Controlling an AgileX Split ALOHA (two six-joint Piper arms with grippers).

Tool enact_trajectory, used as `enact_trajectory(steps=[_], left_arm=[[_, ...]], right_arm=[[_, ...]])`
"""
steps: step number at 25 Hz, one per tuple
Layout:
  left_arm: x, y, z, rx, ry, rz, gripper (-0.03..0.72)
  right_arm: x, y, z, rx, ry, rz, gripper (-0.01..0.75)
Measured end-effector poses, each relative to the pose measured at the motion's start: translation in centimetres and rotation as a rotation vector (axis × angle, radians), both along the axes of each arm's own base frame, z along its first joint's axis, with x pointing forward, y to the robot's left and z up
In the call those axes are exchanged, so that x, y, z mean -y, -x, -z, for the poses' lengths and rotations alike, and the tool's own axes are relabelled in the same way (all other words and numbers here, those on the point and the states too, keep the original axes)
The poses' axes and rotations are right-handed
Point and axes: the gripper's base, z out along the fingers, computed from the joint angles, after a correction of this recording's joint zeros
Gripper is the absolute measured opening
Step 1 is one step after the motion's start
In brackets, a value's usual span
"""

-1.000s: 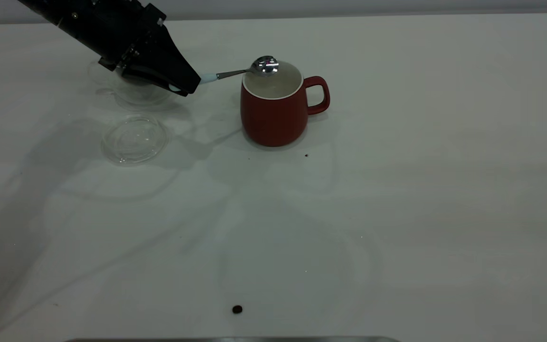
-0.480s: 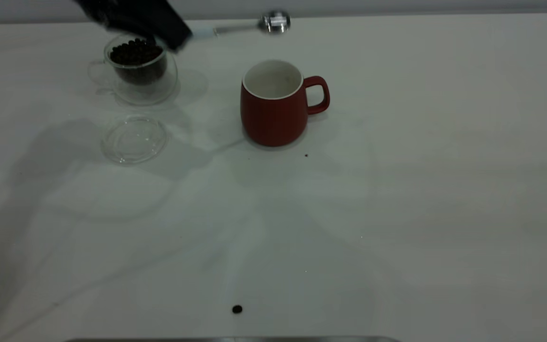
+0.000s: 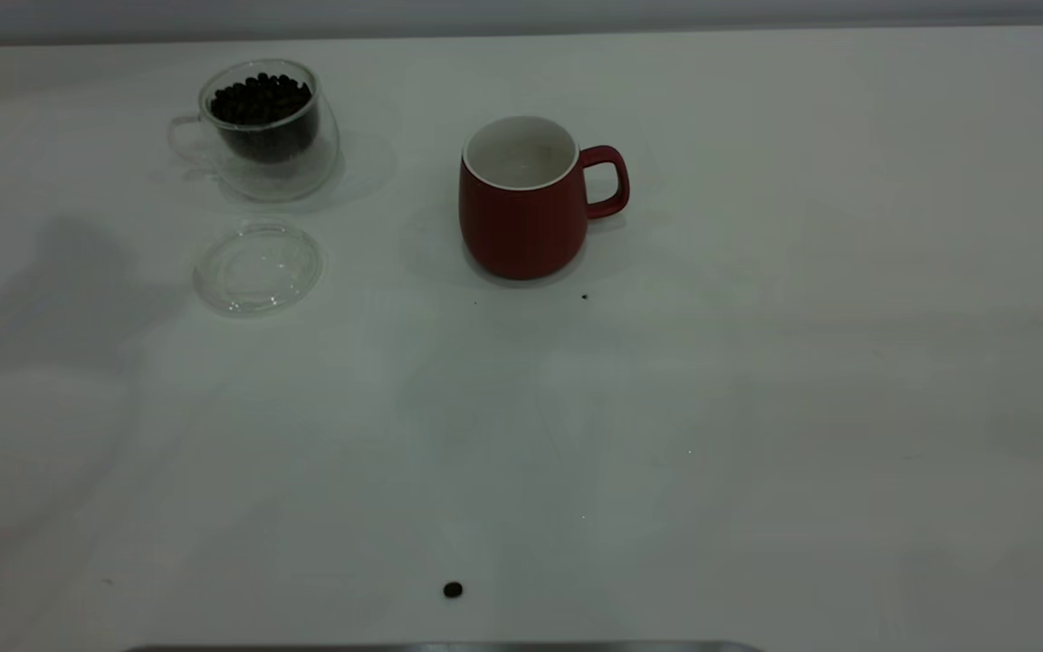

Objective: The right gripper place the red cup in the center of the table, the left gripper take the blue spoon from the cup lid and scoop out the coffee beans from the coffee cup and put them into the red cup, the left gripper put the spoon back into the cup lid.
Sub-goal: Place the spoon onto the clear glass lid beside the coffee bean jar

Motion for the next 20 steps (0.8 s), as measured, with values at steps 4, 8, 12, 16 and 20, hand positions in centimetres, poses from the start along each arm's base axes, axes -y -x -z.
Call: enact_trajectory(steps=[4,8,12,16,20], left_arm=[[-1.8,1.3,4.5,-0.161,0.061,-0.072,0.124],[-2.1,0.8,12.2,-0.409,0.123,-0.062,0.124],[-2.0,-0.1,18.2,-0.544,0.236,-0.065,0.124],[-2.1,-0.5,22.3,-0.609,0.256,-0.102,0.124],[-2.2,-0.4,25.6,-0.657,0.242,-0.142,0.124]], right_arm=[[0.0,0.0,0.0,0.000,0.000,0.000,0.478],[0.0,0.0,0.0,0.000,0.000,0.000,0.478],[0.0,0.0,0.0,0.000,0.000,0.000,0.478],[0.0,0.0,0.0,0.000,0.000,0.000,0.478],[0.0,0.0,0.0,0.000,0.000,0.000,0.478]])
